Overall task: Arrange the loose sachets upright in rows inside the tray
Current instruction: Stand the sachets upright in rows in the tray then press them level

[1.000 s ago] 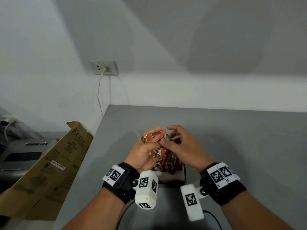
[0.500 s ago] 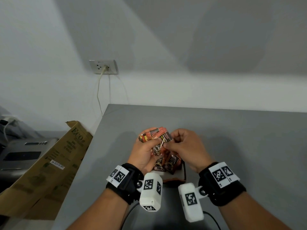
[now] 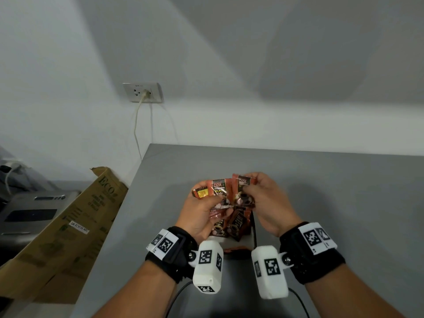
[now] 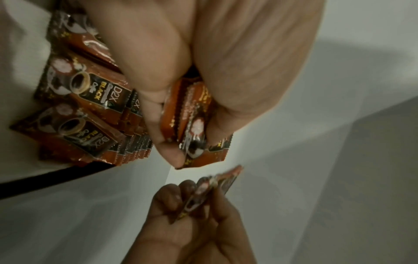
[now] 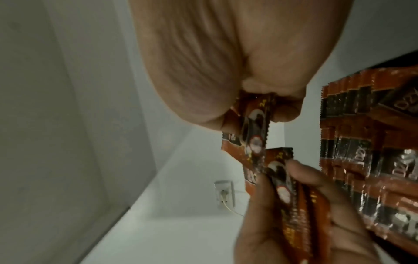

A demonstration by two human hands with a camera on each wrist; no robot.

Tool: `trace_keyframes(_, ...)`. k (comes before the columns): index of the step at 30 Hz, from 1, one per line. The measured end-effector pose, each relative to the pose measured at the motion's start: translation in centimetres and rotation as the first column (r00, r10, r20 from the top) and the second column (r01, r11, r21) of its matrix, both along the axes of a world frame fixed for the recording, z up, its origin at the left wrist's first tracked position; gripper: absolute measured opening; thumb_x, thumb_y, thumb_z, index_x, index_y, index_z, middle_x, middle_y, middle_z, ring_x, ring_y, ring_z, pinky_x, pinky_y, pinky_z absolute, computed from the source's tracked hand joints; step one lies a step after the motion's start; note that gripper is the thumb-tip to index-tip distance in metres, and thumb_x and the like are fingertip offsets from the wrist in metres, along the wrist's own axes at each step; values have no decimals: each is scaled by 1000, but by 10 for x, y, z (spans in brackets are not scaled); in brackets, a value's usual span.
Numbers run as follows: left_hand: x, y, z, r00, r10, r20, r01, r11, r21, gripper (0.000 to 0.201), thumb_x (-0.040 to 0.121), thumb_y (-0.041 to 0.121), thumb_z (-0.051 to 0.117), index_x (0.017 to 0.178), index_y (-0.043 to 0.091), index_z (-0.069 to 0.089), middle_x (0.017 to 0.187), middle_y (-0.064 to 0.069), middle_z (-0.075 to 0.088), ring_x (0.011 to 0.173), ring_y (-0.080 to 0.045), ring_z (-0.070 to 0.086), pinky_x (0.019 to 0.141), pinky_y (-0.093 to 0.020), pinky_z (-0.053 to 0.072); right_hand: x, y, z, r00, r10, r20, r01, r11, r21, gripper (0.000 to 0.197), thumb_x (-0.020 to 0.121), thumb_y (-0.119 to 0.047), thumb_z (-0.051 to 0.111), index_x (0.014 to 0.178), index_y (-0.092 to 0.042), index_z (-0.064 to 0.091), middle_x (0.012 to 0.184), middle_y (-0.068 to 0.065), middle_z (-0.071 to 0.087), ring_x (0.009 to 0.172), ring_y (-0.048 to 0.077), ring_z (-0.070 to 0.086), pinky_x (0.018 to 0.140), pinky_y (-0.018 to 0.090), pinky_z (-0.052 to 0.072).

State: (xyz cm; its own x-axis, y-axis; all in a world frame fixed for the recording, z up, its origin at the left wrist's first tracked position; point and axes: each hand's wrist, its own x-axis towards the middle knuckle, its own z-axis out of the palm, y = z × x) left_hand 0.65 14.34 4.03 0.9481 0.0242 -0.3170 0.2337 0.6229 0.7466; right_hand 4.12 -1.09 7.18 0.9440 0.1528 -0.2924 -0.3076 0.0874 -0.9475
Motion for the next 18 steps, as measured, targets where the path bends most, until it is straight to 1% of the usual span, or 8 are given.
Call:
trace_keyframes(2,-1,-4,1,1000,-24,18,23,998,54,34,85,-14,60,109,9,57,95,-23,69,71,-33,69,57,-37,57,-3,5,-3,994,93,64,-81,982,-169,19,93,-1,57,108,-12,63,100,9,72,78,12,67,67,25,55)
trace_keyframes(4,-1,-6,0,999,-36,25,35,998,50,36,82,-15,60,111,7,58,94,-24,67,68,-31,66,54,-36,55,-3,9,-8,992,128,21,-121,971,-205,13,94,-6,61,105,-12,63,99,10,71,81,14,67,71,29,55)
trace_keyframes(6,-2,-4,-1,999,-55,3,55,998,-7,35,83,-14,53,110,7,61,95,-23,67,74,-32,65,57,-39,56,-2,11,-12,991,121,-48,-127,982,-138,7,96,-9,61,103,-10,61,100,11,70,88,21,66,78,36,55)
trace_keyframes(8,-3,0,-1,996,-84,-31,80,992,-102,36,82,-7,47,110,9,63,99,-23,67,82,-33,66,64,-45,58,3,8,-14,995,45,-88,-50,997,-54,7,98,-9,58,105,-9,59,105,15,70,94,28,67,86,43,55)
trace_keyframes(10,-3,5,-2,996,-72,-50,64,986,-154,40,85,-8,40,115,8,62,99,-25,66,83,-36,67,70,-52,59,9,0,-11,994,-37,-103,39,999,11,10,99,-8,56,109,-8,57,106,17,71,92,30,70,84,45,57)
trace_keyframes(12,-2,9,-2,999,-41,-29,37,991,-131,41,87,-14,41,117,7,60,95,-26,67,82,-38,68,73,-57,59,10,-8,-7,993,-20,-112,27,998,56,14,99,-6,55,113,-8,57,105,17,72,89,28,71,77,41,56)
trace_keyframes(15,-3,7,-1,1000,-12,11,13,999,-36,41,88,-18,50,117,8,61,93,-22,69,80,-36,70,70,-52,60,2,-6,-9,986,112,-127,-111,994,8,17,96,-4,59,113,-4,60,107,20,72,90,29,69,77,38,55)
trace_keyframes(18,-2,2,-1,999,22,32,-23,998,56,43,86,-20,53,115,10,62,93,-18,71,76,-30,70,63,-43,61,-4,3,-17,987,108,-119,-112,993,-27,15,94,-2,61,109,-1,62,107,25,70,89,31,67,84,47,53)
